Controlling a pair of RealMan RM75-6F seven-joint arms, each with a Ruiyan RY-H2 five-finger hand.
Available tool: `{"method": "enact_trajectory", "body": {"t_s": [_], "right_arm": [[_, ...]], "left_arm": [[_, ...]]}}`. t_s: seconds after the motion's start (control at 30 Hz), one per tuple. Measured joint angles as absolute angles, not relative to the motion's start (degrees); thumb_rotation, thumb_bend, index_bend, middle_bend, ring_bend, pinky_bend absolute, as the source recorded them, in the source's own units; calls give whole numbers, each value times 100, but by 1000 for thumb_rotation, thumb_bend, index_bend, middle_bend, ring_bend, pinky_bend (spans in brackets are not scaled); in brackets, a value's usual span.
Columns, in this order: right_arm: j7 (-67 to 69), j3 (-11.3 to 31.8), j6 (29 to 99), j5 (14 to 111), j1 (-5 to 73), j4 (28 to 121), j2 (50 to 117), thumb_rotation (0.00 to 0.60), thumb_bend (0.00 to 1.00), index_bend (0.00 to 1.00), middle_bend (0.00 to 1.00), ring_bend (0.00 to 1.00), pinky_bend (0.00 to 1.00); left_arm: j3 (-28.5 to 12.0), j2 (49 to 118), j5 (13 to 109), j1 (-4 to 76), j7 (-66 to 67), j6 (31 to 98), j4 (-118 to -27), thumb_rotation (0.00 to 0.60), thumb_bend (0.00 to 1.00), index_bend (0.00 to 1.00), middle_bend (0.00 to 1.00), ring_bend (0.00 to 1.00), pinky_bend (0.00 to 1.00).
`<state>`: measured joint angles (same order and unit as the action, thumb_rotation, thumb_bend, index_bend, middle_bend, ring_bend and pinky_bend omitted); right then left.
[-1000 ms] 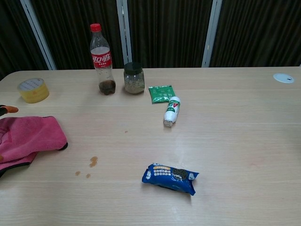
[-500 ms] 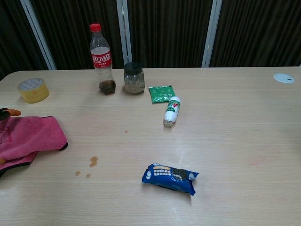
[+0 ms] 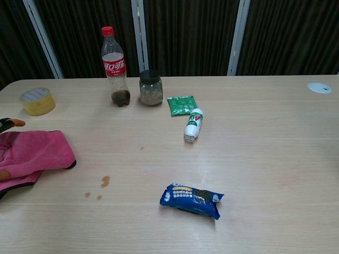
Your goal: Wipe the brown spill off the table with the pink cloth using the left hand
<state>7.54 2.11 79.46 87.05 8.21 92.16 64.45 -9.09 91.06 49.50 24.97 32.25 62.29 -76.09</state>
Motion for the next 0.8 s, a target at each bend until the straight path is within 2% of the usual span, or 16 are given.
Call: {"method": "enact_trajectory", "body": {"t_s": [0.2, 0.4, 0.63, 0.8], "right_arm": [[769, 211, 7941, 8702, 820, 9216, 6437, 600, 15, 0, 0, 0, 0], [769, 210, 7934, 8699, 823, 9219, 6436, 600, 15, 0, 0, 0, 0], [751, 213, 7930, 8689, 822, 9231, 6436, 600, 16, 0, 0, 0, 0], [752, 214, 7927, 8685, 823, 9236, 6435, 600, 16, 0, 0, 0, 0]], "left_arm": [[-885, 9222, 4889, 2512, 3286, 6315, -7505, 600, 95, 244, 33, 32, 155], [-859, 9237, 4902, 2484, 3214, 6335, -7417, 600, 233, 439, 243, 210, 320], [-868, 9257, 4913, 2477, 3150, 6351, -7376, 600, 500, 691, 446, 381, 474], [-874, 9291, 5032, 2475, 3064, 6418, -7391, 600, 566, 784, 521, 449, 534]]}}
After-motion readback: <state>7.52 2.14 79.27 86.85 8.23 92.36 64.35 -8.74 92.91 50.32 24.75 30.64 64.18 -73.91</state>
